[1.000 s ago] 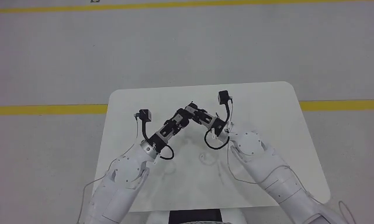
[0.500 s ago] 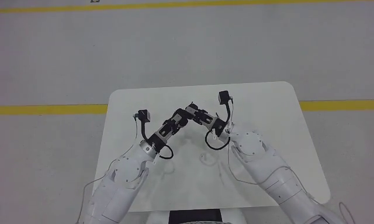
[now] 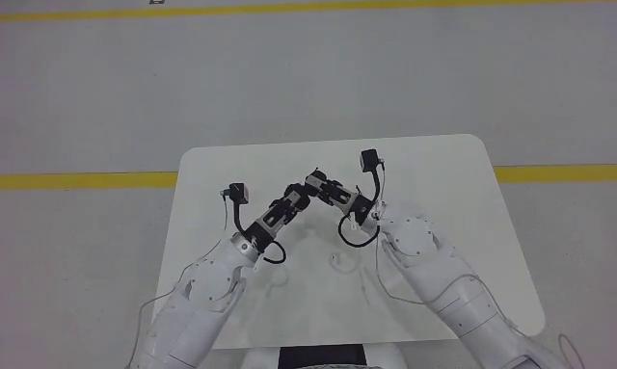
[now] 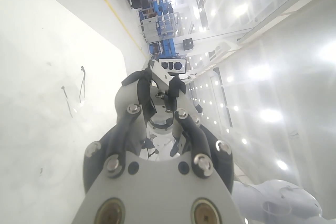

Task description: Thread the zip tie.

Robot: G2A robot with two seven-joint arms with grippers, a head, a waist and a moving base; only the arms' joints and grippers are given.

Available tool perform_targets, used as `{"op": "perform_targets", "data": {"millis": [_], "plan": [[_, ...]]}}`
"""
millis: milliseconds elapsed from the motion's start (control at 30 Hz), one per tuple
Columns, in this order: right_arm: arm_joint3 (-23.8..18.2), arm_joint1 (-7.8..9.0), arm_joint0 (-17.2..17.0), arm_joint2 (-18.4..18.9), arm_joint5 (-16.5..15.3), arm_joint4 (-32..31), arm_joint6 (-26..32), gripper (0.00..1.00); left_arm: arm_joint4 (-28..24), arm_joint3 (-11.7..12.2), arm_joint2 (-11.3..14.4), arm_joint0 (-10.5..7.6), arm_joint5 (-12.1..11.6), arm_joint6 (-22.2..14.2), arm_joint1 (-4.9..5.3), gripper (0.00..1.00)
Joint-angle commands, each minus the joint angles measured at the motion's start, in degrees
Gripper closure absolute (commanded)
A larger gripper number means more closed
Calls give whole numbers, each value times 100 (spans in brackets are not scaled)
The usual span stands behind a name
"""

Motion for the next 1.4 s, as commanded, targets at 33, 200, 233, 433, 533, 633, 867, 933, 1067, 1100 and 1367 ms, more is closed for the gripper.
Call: {"op": "perform_targets", "data": {"millis": [33, 200, 233, 433, 533, 633, 867, 933, 1067, 1100, 1367], "plan": [[-5, -9, -10, 20, 0, -8, 10, 100, -9, 13, 15, -14, 9, 5, 6, 89], [-14, -24, -29, 48, 0, -24, 19, 100, -16, 29, 29, -35, 26, 15, 15, 99], [-15, -26, -33, 54, 0, -27, 21, 100, -18, 31, 31, -37, 27, 17, 17, 100], [-40, -45, -55, 90, 0, -53, 17, 100, -91, 12, 47, -39, -21, 5, 28, 100], [-32, -53, -68, 111, 0, -36, 43, 53, -133, -56, 42, -17, -21, -8, 34, 100], [-12, -56, -91, 184, 0, 16, 6, 0, -158, -104, 3, 7, -21, -40, 46, 100], [-66, -22, -232, 544, 0, 323, 155, 0, -342, -283, -189, 128, -21, -371, 87, 100], [-18, 1, -247, 681, 0, 525, 491, 0, -427, -319, -286, 174, -21, -610, 108, 100], [196, 55, -169, 960, 0, 949, 1408, 0, -469, -370, -564, 239, -21, -1210, 167, 100], [268, 66, -138, 1003, 0, 1036, 1654, 0, -465, -380, -648, 261, -21, -1311, 181, 100], [843, 95, 292, 1063, 0, 1639, 3412, 0, -690, -474, -1176, 421, -21, -2313, 274, 100]]}}
